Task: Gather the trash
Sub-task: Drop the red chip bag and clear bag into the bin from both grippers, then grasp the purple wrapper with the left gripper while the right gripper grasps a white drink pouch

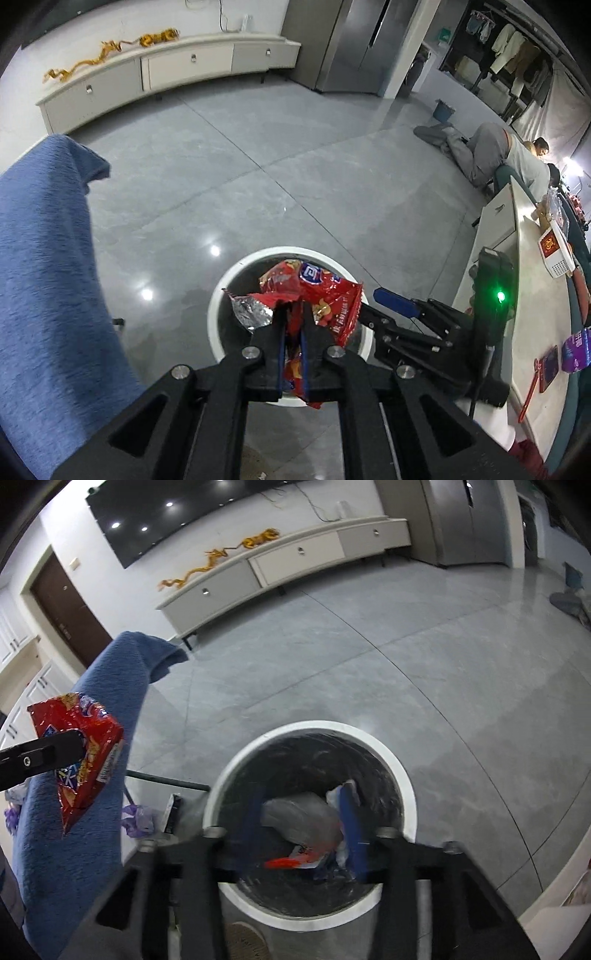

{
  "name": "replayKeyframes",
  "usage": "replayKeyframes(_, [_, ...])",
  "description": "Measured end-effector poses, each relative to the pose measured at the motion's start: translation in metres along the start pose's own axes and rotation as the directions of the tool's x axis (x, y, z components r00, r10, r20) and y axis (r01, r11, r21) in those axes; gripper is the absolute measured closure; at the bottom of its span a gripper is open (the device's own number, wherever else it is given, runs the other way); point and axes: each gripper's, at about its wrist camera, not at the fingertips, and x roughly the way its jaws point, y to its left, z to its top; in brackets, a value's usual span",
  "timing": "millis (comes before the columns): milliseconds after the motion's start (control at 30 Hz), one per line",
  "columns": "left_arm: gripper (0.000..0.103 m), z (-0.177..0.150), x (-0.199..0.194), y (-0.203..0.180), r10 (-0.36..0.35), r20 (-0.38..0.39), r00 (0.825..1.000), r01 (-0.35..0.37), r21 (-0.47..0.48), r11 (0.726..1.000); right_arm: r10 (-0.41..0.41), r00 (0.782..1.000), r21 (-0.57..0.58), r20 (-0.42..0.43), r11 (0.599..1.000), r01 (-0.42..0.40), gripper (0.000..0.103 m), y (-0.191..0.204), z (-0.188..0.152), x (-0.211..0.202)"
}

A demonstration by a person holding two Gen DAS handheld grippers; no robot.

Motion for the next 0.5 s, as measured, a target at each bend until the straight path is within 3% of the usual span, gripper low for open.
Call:
replayKeyframes(67, [0.089,0.003,0.004,-0.004,-0.010,-0.003,1.000,0.010,0.003,1.000,-0.011,1.000,0.005,0.000,1.000,0.011,0.055,-0.003,-0.003,-0.003])
replayKeyframes(100, [0.073,0.002,0.004,-0.007,-0.013,-0.001,1.000,0.013,0.003,1.000,-0.015,1.000,0.006,0.000,1.000,0.015,0.055,-0.003,-0.003,-0.005])
replayKeyframes(133, [0.065,0.002,0.002,-0.008,-0.018,0.008,1.000,0.018,-0.001,1.000,-0.022,1.000,0.008,0.001,1.000,0.022,0.055,-0.005,-0.003,-0.008])
replayKeyframes(167, [0.051,0.002,0.001,-0.008,-0.021,0.018,1.000,0.021,-0.003,1.000,-0.027,1.000,0.010,0.005,1.000,0.027,0.055,-0.006,-0.003,-0.011])
replayKeyframes(200, [0.047,0.003,-0.001,-0.009,-0.021,0.029,0.999,0.021,-0.004,1.000,-0.032,0.999,0.014,0.011,0.999,0.032,0.055,-0.007,-0.004,-0.016])
replayKeyframes(400, [0.047,0.005,-0.025,-0.008,-0.024,0.074,0.997,0.025,-0.005,1.000,-0.050,0.997,0.021,0.056,0.999,0.049,0.055,-0.005,-0.004,-0.046])
replayKeyframes(500, [0.047,-0.001,-0.057,-0.003,0.007,0.137,0.991,-0.007,-0.005,1.000,-0.043,0.995,-0.004,0.085,0.999,0.044,0.055,0.010,-0.001,-0.066])
